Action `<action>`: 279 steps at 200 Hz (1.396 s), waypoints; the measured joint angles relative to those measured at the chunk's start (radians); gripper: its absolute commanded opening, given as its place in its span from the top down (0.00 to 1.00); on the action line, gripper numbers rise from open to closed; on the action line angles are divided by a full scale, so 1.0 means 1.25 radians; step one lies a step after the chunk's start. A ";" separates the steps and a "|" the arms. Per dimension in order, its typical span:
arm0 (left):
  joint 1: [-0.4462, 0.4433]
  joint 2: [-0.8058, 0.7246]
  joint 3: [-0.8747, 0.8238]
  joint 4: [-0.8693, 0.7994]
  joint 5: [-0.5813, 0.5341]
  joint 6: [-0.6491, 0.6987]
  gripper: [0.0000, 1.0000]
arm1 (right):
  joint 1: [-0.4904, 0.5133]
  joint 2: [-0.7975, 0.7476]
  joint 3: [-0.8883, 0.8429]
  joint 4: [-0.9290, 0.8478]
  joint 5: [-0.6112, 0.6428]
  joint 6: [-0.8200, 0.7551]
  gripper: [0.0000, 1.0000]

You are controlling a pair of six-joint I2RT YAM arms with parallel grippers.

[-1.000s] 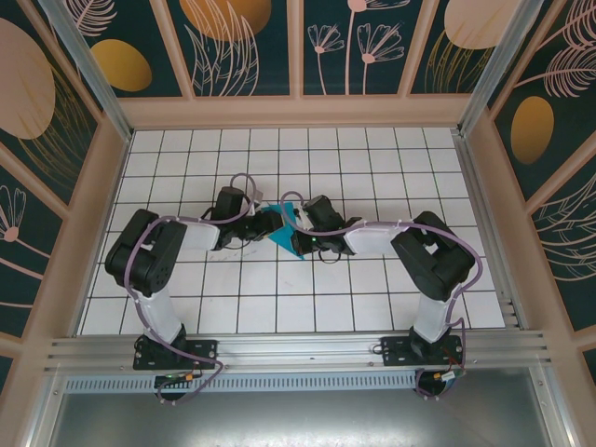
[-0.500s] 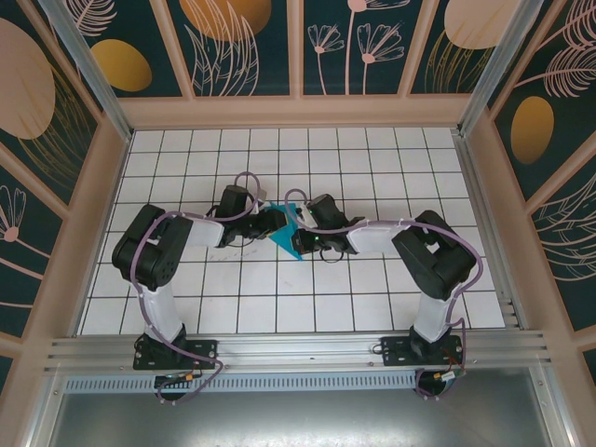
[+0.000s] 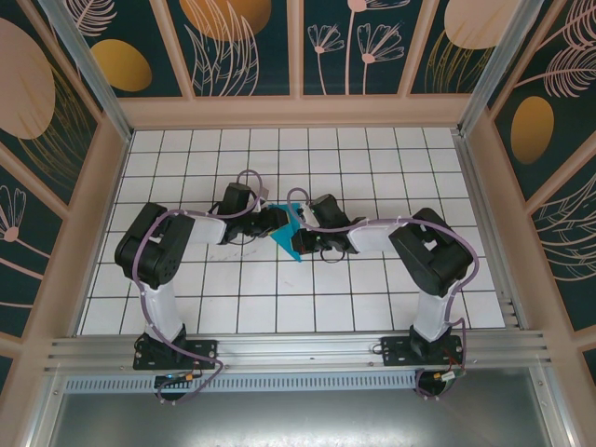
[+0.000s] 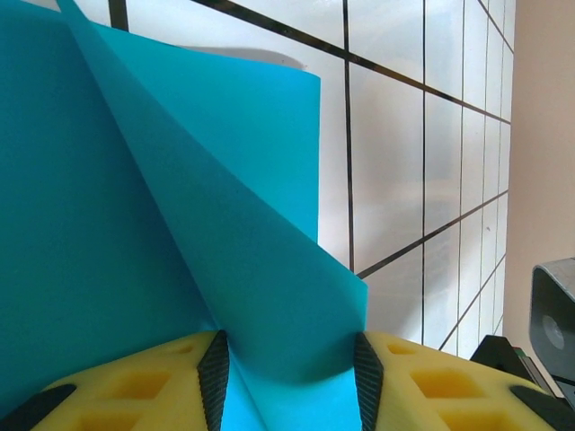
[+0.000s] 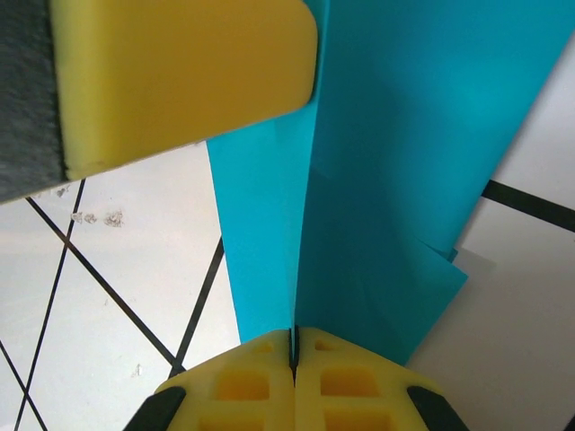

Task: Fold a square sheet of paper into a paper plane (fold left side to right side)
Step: Fourth fold the wing at the center of the table.

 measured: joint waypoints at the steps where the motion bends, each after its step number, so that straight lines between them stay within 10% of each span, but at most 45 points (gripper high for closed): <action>1: 0.000 0.000 0.000 0.000 0.000 0.001 0.57 | 0.000 0.000 0.000 0.000 0.000 0.000 0.93; 279: -0.003 0.007 0.013 -0.014 -0.013 0.014 0.60 | -0.049 -0.040 0.007 0.016 -0.056 0.035 0.56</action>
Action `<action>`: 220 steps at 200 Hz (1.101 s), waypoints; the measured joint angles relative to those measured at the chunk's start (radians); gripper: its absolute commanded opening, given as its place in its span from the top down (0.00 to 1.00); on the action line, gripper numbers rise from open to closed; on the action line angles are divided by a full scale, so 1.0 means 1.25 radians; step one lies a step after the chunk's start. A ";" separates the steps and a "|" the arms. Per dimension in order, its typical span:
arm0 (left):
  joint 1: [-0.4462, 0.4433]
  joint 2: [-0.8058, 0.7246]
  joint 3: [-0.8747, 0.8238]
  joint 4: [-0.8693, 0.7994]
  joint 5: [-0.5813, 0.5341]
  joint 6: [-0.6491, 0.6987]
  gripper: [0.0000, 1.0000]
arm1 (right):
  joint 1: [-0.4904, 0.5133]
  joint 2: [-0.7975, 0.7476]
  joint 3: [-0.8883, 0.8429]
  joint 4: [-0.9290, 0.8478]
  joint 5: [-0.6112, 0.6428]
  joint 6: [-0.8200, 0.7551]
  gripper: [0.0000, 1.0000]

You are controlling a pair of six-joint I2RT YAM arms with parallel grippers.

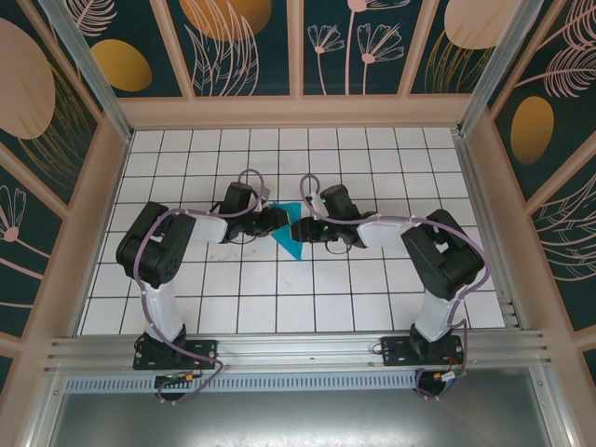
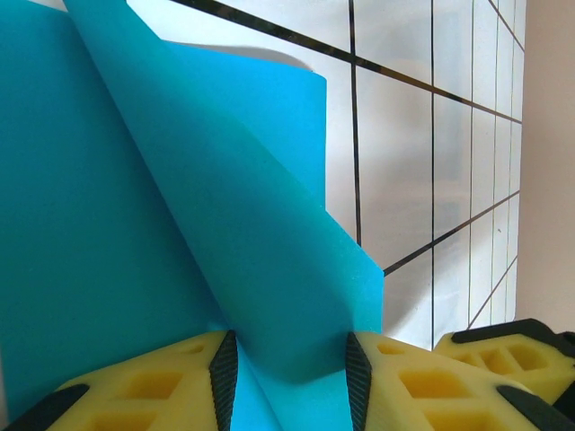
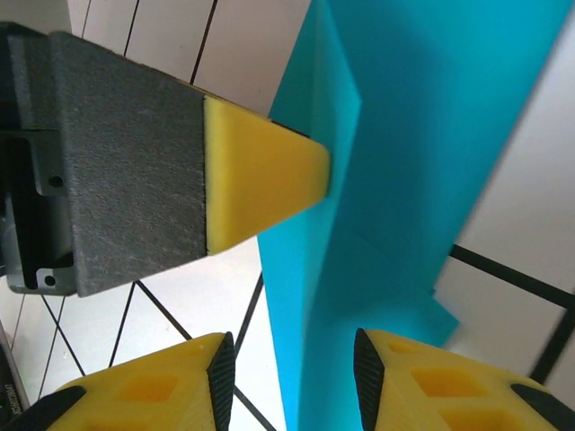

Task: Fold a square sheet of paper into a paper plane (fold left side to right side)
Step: Fourth fold the wing at the center of the table.

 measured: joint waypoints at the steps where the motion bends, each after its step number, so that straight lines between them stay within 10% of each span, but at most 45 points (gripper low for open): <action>1: 0.000 0.000 0.000 0.000 0.000 0.000 0.60 | 0.001 0.001 0.001 -0.001 0.000 0.000 0.56; 57: 0.000 0.000 0.000 0.000 0.000 0.005 0.60 | 0.025 0.061 0.050 -0.034 0.024 -0.009 0.58; 137: -0.002 -0.002 0.000 -0.006 -0.005 0.012 0.59 | 0.023 0.070 0.053 -0.047 0.024 -0.018 0.97; 220: -0.007 -0.006 0.000 -0.013 -0.021 0.021 0.60 | 0.007 0.071 0.053 -0.036 -0.014 -0.036 1.00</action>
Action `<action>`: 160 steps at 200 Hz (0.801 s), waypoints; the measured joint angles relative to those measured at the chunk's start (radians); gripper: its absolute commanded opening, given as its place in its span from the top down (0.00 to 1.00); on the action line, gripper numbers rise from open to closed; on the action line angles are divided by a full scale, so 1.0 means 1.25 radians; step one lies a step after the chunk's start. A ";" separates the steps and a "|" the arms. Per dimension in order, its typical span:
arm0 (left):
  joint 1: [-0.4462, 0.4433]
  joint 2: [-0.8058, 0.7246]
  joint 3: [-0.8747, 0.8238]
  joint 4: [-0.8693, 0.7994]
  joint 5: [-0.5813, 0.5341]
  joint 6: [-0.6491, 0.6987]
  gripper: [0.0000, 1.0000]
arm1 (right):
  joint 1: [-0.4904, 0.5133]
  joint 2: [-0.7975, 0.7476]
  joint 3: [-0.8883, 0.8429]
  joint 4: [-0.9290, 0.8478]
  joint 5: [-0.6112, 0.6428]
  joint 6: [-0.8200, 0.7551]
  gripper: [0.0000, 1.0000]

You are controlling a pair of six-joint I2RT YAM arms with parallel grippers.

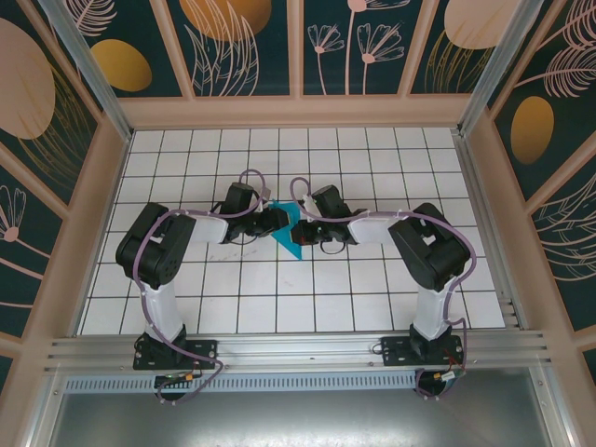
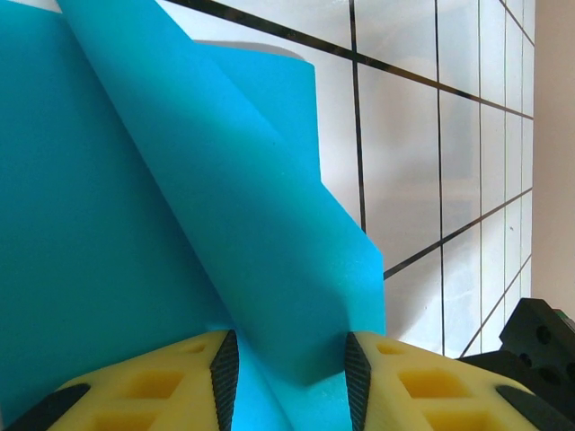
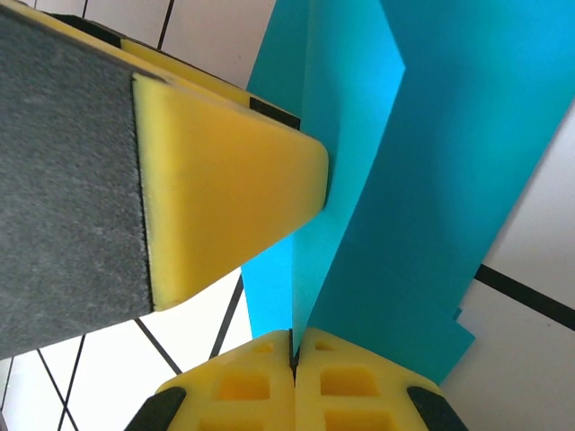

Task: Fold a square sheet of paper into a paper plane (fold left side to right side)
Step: Fourth fold the wing at the center of the table.

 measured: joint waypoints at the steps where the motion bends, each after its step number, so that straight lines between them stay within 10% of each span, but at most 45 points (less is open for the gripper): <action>1: 0.000 0.000 0.000 0.000 0.000 0.000 0.60 | 0.000 0.000 0.000 0.000 -0.001 0.000 1.00; 160: 0.000 0.001 0.004 -0.009 -0.002 0.005 0.61 | -0.014 -0.009 0.000 0.002 0.005 -0.004 0.65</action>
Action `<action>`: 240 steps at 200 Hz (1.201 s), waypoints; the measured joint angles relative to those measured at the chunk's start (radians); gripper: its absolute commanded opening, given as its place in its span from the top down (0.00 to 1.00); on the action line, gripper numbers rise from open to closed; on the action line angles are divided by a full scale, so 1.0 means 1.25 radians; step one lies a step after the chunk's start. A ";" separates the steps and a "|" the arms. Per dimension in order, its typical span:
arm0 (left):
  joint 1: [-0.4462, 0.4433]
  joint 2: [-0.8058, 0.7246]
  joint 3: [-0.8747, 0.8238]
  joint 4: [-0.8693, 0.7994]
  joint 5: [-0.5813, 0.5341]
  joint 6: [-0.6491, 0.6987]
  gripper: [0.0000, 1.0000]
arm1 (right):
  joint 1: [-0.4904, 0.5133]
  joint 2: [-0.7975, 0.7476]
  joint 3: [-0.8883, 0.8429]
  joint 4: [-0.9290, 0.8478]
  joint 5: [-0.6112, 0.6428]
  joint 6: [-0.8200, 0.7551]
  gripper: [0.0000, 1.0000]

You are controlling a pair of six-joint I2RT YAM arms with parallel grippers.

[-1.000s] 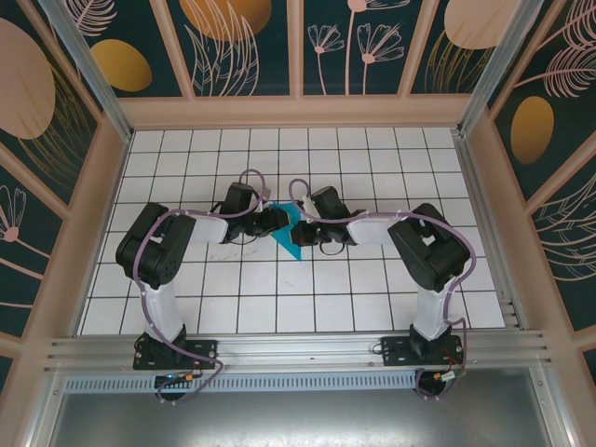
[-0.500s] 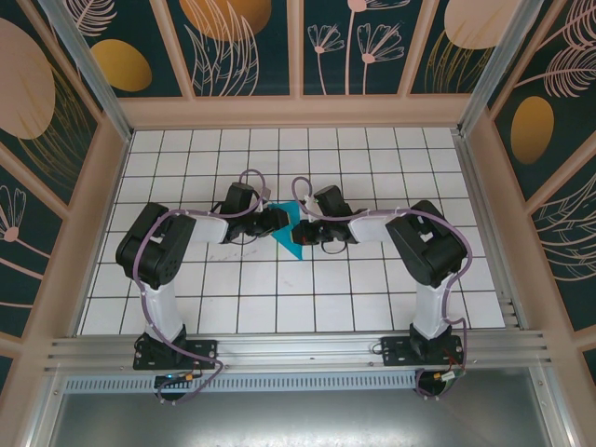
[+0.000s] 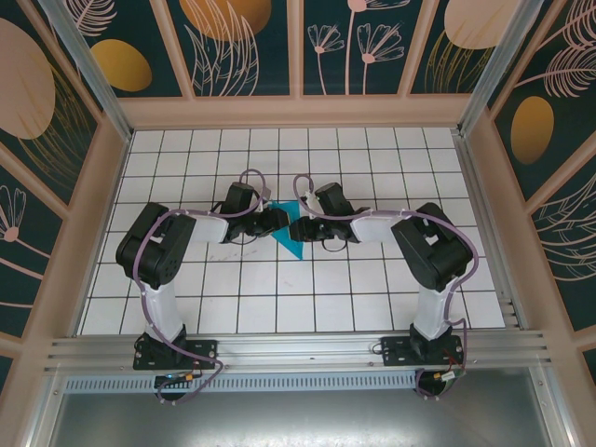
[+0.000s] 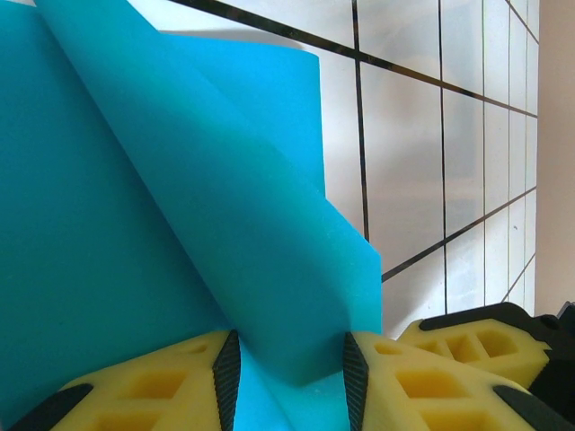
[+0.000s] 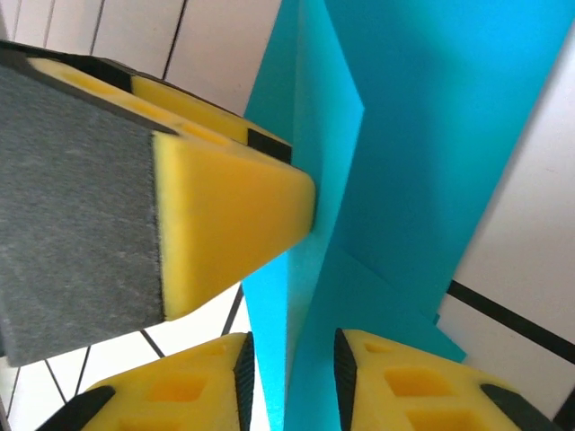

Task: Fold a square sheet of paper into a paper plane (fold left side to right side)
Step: Fourth fold the wing at the center of the table.

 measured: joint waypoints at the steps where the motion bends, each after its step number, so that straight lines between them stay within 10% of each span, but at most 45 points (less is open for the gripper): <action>1: 0.000 0.000 0.000 0.000 0.000 0.000 0.61 | 0.000 0.000 0.000 0.000 0.001 0.000 0.65; 73: 0.000 0.000 0.003 -0.005 -0.003 0.000 0.61 | 0.013 0.039 0.045 -0.029 0.027 -0.015 0.67; 165: 0.000 0.000 0.005 -0.010 -0.006 0.000 0.61 | 0.016 0.060 0.058 -0.030 0.014 -0.016 0.95; 240: 0.000 0.000 0.005 -0.011 -0.006 0.001 0.62 | 0.008 0.059 0.055 -0.023 -0.007 -0.014 0.85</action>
